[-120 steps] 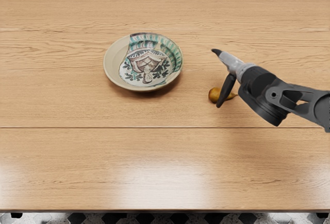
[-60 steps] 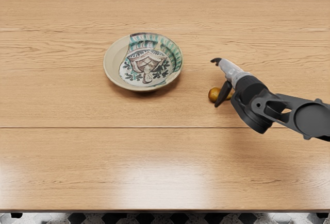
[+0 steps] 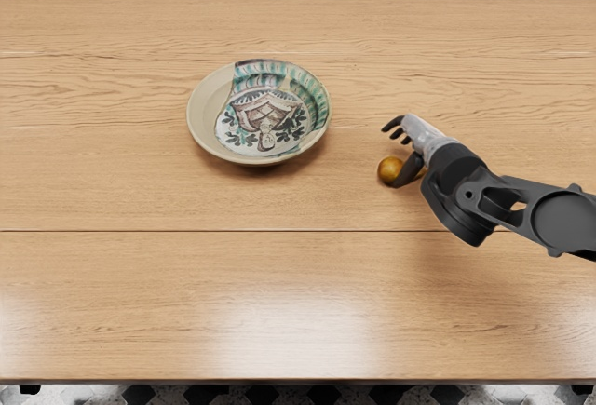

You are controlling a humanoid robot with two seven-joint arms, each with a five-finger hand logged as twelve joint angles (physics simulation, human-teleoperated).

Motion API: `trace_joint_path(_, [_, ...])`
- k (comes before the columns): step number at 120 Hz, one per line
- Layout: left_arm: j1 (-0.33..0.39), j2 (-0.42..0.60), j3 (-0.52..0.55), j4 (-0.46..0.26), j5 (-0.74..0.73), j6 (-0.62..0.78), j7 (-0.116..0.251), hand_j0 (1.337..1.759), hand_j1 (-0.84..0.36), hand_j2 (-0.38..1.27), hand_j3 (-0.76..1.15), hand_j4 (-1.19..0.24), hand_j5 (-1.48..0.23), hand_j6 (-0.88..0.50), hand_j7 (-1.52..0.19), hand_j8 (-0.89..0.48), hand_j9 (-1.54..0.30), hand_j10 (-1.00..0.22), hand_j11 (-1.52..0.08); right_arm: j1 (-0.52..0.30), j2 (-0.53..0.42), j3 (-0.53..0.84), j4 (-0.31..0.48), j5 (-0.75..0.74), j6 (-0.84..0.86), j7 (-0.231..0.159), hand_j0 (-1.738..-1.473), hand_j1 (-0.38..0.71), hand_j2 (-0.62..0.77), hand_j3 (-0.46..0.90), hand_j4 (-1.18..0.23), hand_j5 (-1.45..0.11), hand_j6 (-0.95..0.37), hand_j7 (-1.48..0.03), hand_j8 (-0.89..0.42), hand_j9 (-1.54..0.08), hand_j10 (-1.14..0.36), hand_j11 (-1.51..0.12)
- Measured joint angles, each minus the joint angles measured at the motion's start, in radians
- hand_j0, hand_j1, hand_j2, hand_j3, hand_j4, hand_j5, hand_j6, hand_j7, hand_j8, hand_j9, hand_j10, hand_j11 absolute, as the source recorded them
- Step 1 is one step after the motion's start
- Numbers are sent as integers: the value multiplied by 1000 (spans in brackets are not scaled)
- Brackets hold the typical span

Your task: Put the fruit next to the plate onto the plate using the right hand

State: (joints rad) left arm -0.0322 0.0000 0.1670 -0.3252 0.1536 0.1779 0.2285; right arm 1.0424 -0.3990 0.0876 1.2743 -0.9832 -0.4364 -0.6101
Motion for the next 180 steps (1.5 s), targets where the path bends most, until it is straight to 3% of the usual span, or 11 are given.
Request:
trace_joint_path(59, [0,0,0,0,0,0,0,1658,324,4,0,-20,-27,-20,-27,-20,-27,-20,-27,-1,2,0,-7,8,6,0,-1658,239,-57,0,-492,-652,-497,-645,-490,-652,-491,-653])
trace_joint_path(80, [0,0,0,0,0,0,0,1658,324,4,0,-20,-27,-20,-27,-20,-27,-20,-27,-2,1,0,-7,8,11,0,-1655,313,66,-1,-570,-754,-455,-747,-439,-759,-468,-760])
trace_joint_path(99, [0,0,0,0,0,0,0,1658,324,4,0,-20,-27,-20,-27,-20,-27,-20,-27,-5,1,2,-7,2,19,-1,-1651,341,65,-1,-617,-826,-398,-814,-389,-826,-403,-835])
trace_joint_path(122, [0,0,0,0,0,0,0,1658,324,4,0,-20,-27,-20,-27,-20,-27,-20,-27,-9,5,4,-24,-3,30,-2,-1648,283,211,-1,-796,-829,-510,-853,-498,-847,-496,-859])
trace_joint_path(130, [0,0,0,0,0,0,0,1658,324,4,0,-20,-27,-20,-27,-20,-27,-20,-27,-9,7,4,-27,-2,31,-2,-1648,262,193,-1,-824,-827,-529,-860,-528,-847,-511,-861])
trace_joint_path(180, [0,0,0,0,0,0,0,1658,324,4,0,-20,-27,-20,-27,-20,-27,-20,-27,70,39,73,-30,23,54,0,-1655,279,316,0,-715,-882,-548,-880,-536,-881,-542,-888])
